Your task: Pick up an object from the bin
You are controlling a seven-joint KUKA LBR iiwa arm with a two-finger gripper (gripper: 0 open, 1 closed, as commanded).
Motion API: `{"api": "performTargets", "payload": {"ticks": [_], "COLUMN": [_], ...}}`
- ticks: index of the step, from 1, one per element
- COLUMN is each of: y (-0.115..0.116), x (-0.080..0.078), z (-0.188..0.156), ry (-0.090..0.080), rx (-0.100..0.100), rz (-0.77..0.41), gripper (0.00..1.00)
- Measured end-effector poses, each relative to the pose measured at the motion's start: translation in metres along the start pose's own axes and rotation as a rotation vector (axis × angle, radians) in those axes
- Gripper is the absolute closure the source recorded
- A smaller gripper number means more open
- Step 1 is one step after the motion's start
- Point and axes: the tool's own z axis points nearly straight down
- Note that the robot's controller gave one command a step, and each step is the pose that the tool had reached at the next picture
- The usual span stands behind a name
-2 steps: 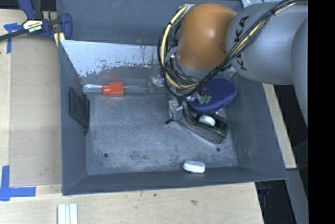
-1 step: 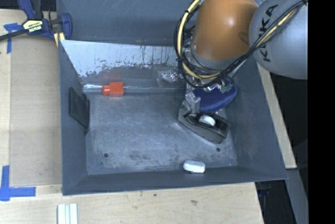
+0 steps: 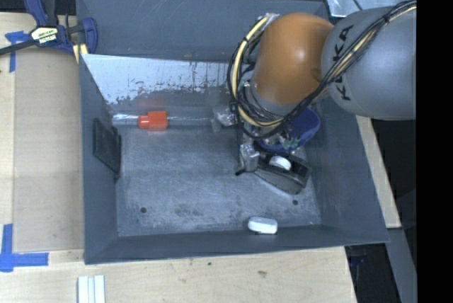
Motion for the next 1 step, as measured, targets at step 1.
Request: {"api": "performTargets", "payload": {"ticks": [1], "y": [-0.0044], "x": [-0.0099], "z": [-0.0369], "ry": [-0.009], "rx": [0.002], "rz": [0.049], "gripper": [0.0]}}
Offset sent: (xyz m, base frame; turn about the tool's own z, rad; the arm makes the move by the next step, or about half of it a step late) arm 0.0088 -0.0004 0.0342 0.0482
